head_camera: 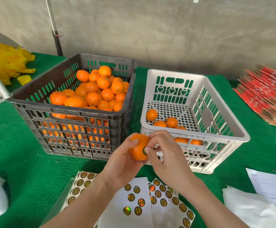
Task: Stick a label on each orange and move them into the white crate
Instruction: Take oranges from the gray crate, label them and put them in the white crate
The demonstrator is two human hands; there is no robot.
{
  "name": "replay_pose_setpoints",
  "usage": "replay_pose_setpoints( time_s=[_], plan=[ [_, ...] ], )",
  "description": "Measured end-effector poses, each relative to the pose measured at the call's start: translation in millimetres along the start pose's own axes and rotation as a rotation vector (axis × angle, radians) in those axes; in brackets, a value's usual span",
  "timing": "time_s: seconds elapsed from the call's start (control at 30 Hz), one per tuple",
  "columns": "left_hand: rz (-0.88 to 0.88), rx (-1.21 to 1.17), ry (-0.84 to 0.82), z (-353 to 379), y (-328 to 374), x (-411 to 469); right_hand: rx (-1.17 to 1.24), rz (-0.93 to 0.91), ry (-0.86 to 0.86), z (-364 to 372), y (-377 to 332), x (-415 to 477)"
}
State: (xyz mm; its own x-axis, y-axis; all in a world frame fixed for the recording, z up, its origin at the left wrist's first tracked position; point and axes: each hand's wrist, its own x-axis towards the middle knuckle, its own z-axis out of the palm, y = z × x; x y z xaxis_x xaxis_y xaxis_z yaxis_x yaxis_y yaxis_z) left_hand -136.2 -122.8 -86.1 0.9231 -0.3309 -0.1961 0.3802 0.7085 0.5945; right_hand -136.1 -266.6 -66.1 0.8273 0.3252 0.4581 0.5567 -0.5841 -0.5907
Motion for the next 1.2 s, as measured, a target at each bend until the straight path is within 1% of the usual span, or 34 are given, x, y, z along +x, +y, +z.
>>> replay_pose_setpoints(
  time_s=[0.07,0.17,0.2,0.3,0.33,0.37,0.43,0.47,0.5,0.57,0.6,0.63,0.67,0.7,0.73,0.77,0.83,0.9,0.93,1.0,1.13,1.17,1.2],
  plan=[
    [0.011,0.045,0.012,-1.3,-0.3,-1.2,-0.03,-0.026,0.012,0.9,-1.9,-0.6],
    [0.027,0.087,0.013,-1.8,2.2,-4.2,0.019,-0.037,0.056,4.3,-3.1,-3.5],
    [0.034,0.093,0.006,-1.2,4.1,-6.1,0.077,-0.018,0.086,4.8,-3.8,-3.9],
    [0.048,0.12,0.004,1.9,15.3,-11.9,0.366,0.172,0.113,1.4,-8.3,-1.7],
    [0.064,0.157,-0.012,3.3,19.9,-12.1,0.415,0.186,0.104,1.3,-10.0,0.0],
    [0.087,0.207,-0.038,5.9,26.1,-11.9,0.407,0.149,0.085,1.8,-13.6,2.7],
    [0.153,0.34,-0.069,18.2,40.8,-8.1,0.298,0.019,0.058,5.9,-22.0,13.3],
    [0.192,0.41,-0.062,25.2,48.8,-3.5,0.266,-0.025,0.077,7.2,-25.4,23.4],
    [0.248,0.549,-0.037,31.5,58.9,4.0,0.275,-0.037,0.12,5.6,-27.2,37.6],
    [0.412,0.995,-0.006,43.8,82.4,21.4,0.296,-0.02,0.209,-4.4,-22.2,71.8],
    [0.504,1.125,-0.024,46.5,95.7,33.2,0.267,-0.007,0.239,-12.2,-13.7,92.0],
    [0.586,1.206,-0.005,47.1,111.0,44.4,0.21,0.022,0.241,-20.5,-0.6,112.9],
    [0.667,1.272,0.083,43.0,127.4,56.5,0.141,0.08,0.211,-28.5,17.5,133.9],
    [0.71,1.327,0.208,34.8,144.8,67.9,0.055,0.167,0.138,-35.6,40.4,154.1],
    [0.697,1.346,0.315,24.8,160.0,78.2,-0.055,0.275,0.028,-41.2,66.8,170.3],
    [0.656,1.363,0.374,13.3,172.9,85.1,-0.195,0.384,-0.106,-44.6,94.8,180.7],
    [0.572,1.412,0.411,-7.5,189.7,94.0,-0.497,0.514,-0.363,-47.2,150.9,185.1],
    [0.514,1.409,0.418,-23.2,201.0,97.5,-0.722,0.562,-0.526,-44.8,195.4,173.3],
    [0.497,1.402,0.422,-29.0,205.7,99.2,-0.783,0.585,-0.577,-43.0,213.0,166.6],
    [0.477,1.401,0.434,-38.1,213.6,103.1,-0.814,0.627,-0.643,-39.6,236.9,158.7],
    [0.436,1.38,0.449,-43.8,226.6,115.8,-0.742,0.724,-0.714,-30.1,253.1,158.0],
    [0.423,1.373,0.455,-44.7,230.7,119.2,-0.753,0.753,-0.721,-25.5,253.5,159.1],
    [0.41,1.369,0.461,-45.9,235.2,122.9,-0.793,0.761,-0.68,-22.7,248.4,163.0]
  ],
)
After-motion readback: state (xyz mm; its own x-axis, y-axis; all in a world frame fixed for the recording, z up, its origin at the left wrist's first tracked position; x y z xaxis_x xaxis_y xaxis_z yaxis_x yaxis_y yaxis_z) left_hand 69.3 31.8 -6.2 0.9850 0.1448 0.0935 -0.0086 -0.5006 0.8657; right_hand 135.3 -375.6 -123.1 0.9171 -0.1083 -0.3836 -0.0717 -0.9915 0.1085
